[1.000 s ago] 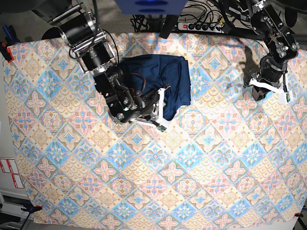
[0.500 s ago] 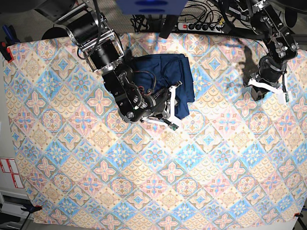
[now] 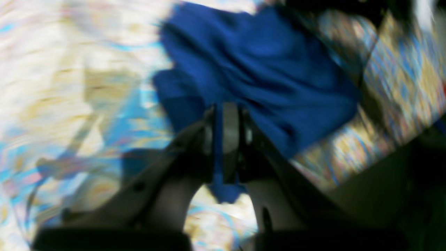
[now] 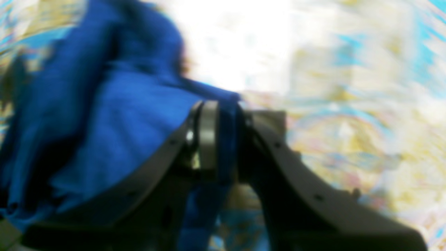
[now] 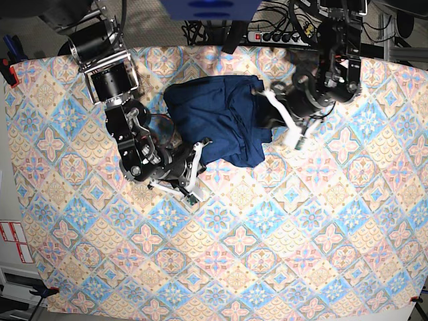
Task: Fold the T-shirt properly
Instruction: 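Release and regrasp the bundle edge with the right gripper, then hold the bundle with both grippers and lift it toward the robot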
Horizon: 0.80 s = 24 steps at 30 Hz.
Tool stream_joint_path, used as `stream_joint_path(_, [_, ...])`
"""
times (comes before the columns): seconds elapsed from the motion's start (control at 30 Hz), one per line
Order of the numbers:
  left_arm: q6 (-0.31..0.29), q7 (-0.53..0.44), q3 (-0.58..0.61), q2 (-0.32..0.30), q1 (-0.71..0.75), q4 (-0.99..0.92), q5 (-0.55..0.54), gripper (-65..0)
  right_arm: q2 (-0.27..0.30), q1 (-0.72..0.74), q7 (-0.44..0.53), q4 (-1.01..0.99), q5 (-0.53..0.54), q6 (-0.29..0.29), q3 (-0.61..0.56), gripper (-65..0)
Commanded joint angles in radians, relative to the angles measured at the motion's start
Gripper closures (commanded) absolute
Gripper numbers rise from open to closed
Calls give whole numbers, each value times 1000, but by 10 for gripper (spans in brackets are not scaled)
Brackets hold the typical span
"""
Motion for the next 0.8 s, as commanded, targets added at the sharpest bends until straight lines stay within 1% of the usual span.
stream_joint_path(0.0, [-6, -22, 17, -8, -8, 54, -15, -26, -19, 40, 41, 11, 28, 10, 8, -86])
stream_joint_path(0.2, [-1, -20, 103, -9, -23, 43, 2, -26, -17, 92, 114, -88, 27, 10, 16, -86])
stream_joint_path(0.37, [2, -20, 143, -9, -4, 4, 139, -26, -20, 113, 202, -236, 27, 10, 14, -88])
stream_joint_path(0.47, [0, -20, 143, -11, 24, -20, 217, -26, -20, 121, 225, -308, 27, 10, 13, -88])
stream_joint_path(0.57, [0, -20, 145, -47, 58, -22, 251, -26, -20, 118, 220, -337, 27, 10, 8, -89])
stream_joint_path(0.63, [-1, -20, 146, -69, 75, -20, 251, -26, -17, 116, 218, -340, 27, 10, -32, -89])
stream_joint_path(0.7, [-1, -22, 143, -92, 81, -22, 252, -26, -14, 116, 217, -340, 27, 10, -101, -86])
stream_joint_path(0.77, [0, -22, 141, -104, 81, -23, 260, -26, 18, 116, 217, -340, 27, 10, -167, -86])
